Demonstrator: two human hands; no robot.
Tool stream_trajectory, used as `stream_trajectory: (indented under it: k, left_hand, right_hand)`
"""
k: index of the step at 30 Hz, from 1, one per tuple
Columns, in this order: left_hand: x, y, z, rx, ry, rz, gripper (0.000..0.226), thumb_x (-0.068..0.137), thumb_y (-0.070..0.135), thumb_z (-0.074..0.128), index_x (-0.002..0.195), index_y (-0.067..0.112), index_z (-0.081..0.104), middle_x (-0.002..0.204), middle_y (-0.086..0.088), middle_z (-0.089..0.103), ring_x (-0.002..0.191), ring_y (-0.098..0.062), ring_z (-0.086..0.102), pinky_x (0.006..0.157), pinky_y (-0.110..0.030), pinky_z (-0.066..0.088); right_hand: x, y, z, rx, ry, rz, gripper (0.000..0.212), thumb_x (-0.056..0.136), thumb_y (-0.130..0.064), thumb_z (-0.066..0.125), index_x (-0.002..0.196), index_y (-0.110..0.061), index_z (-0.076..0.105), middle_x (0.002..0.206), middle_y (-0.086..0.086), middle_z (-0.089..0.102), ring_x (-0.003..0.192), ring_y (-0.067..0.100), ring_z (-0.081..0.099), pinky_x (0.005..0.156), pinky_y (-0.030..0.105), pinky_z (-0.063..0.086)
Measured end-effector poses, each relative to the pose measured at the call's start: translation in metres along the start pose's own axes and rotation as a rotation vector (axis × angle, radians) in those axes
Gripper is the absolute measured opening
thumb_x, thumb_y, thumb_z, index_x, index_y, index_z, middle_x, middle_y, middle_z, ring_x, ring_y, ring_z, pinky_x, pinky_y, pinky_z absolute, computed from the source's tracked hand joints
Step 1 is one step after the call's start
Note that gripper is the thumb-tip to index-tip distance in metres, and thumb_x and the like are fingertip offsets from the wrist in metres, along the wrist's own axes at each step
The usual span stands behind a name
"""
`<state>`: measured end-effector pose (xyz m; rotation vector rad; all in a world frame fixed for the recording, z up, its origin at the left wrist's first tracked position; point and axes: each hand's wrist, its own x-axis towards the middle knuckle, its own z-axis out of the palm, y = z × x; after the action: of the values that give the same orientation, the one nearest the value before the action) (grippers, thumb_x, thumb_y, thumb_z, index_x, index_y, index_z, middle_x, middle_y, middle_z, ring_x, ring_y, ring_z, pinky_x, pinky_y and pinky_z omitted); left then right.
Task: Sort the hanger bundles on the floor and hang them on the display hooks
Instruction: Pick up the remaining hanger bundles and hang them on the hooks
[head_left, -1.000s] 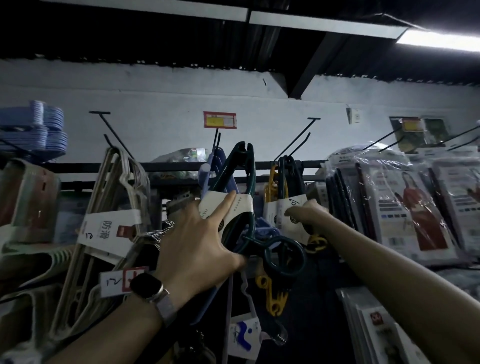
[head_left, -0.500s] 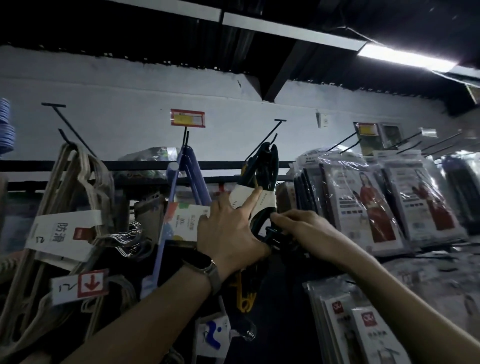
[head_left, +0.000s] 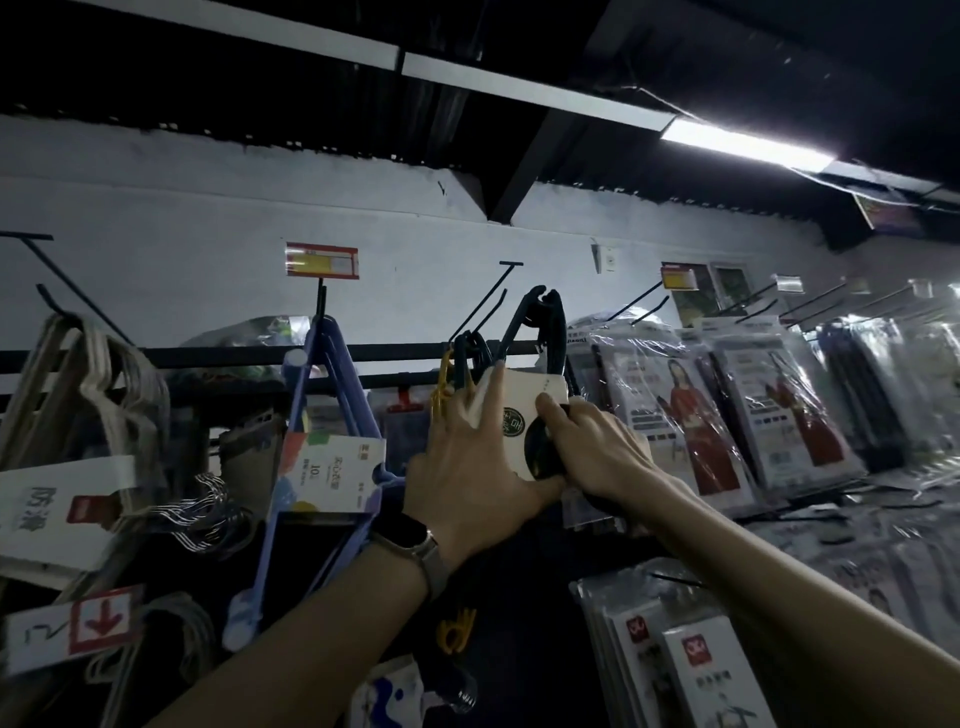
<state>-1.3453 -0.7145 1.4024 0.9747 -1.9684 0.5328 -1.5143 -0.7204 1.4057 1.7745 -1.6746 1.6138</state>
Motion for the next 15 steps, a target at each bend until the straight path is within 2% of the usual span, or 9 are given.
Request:
stream_trajectory:
  k: [2,3,5,7,10,15]
  left_hand:
    - [-0.006,-0.007,0.0,-0.142,-0.018,-0.034,0.142,0.058,0.078,0.079,0.151,0.053,-0.024,0.159,0.0,0.024,0.139,-0.028,0.041,0.1,-0.043,0.049]
    - [-0.009,-0.011,0.001,-0.161,-0.051,-0.048,0.145,0.059,0.073,0.083,0.15,0.053,-0.027,0.159,-0.001,0.024,0.136,-0.027,0.045,0.096,-0.036,0.046]
    - [-0.016,-0.019,0.004,-0.105,-0.113,-0.075,0.149,0.063,0.064,0.087,0.148,0.05,-0.034,0.16,-0.004,0.024,0.131,-0.028,0.051,0.086,-0.032,0.044]
    - [-0.018,-0.025,0.006,-0.053,-0.111,-0.083,0.149,0.069,0.052,0.089,0.148,0.047,-0.037,0.158,-0.007,0.028,0.124,-0.029,0.056,0.085,-0.034,0.051]
    - [-0.014,-0.029,0.006,-0.043,-0.074,-0.073,0.144,0.071,0.045,0.086,0.151,0.043,-0.034,0.15,-0.009,0.038,0.118,-0.032,0.057,0.091,-0.047,0.056]
    - [-0.012,-0.027,0.005,0.026,-0.052,-0.06,0.138,0.075,0.052,0.081,0.155,0.031,-0.03,0.158,-0.009,0.032,0.136,-0.036,0.046,0.101,-0.046,0.05]
  right_hand:
    - [0.007,0.0,-0.004,-0.008,-0.005,-0.024,0.059,0.103,-0.065,0.022,0.097,-0.019,0.059,0.095,0.0,0.067,0.082,0.02,0.061,0.082,0.043,0.042]
    - [0.011,0.001,-0.005,-0.011,-0.005,-0.043,0.059,0.104,-0.065,0.021,0.097,-0.019,0.058,0.094,0.0,0.067,0.081,0.02,0.061,0.082,0.043,0.041]
    - [0.021,0.002,-0.005,-0.008,-0.006,-0.072,0.059,0.103,-0.068,0.018,0.097,-0.021,0.055,0.093,-0.001,0.068,0.083,0.021,0.062,0.088,0.046,0.044]
    - [0.029,0.003,-0.005,-0.01,-0.005,-0.081,0.056,0.103,-0.068,0.018,0.097,-0.024,0.053,0.092,-0.003,0.067,0.083,0.02,0.062,0.093,0.049,0.045]
    - [0.04,0.003,-0.006,0.013,-0.022,-0.08,0.058,0.104,-0.069,0.019,0.098,-0.024,0.055,0.094,-0.002,0.067,0.085,0.019,0.061,0.094,0.049,0.044]
    - [0.051,0.005,-0.001,0.073,-0.057,-0.073,0.069,0.099,-0.075,0.019,0.101,-0.018,0.058,0.096,0.003,0.069,0.087,0.024,0.064,0.093,0.05,0.046]
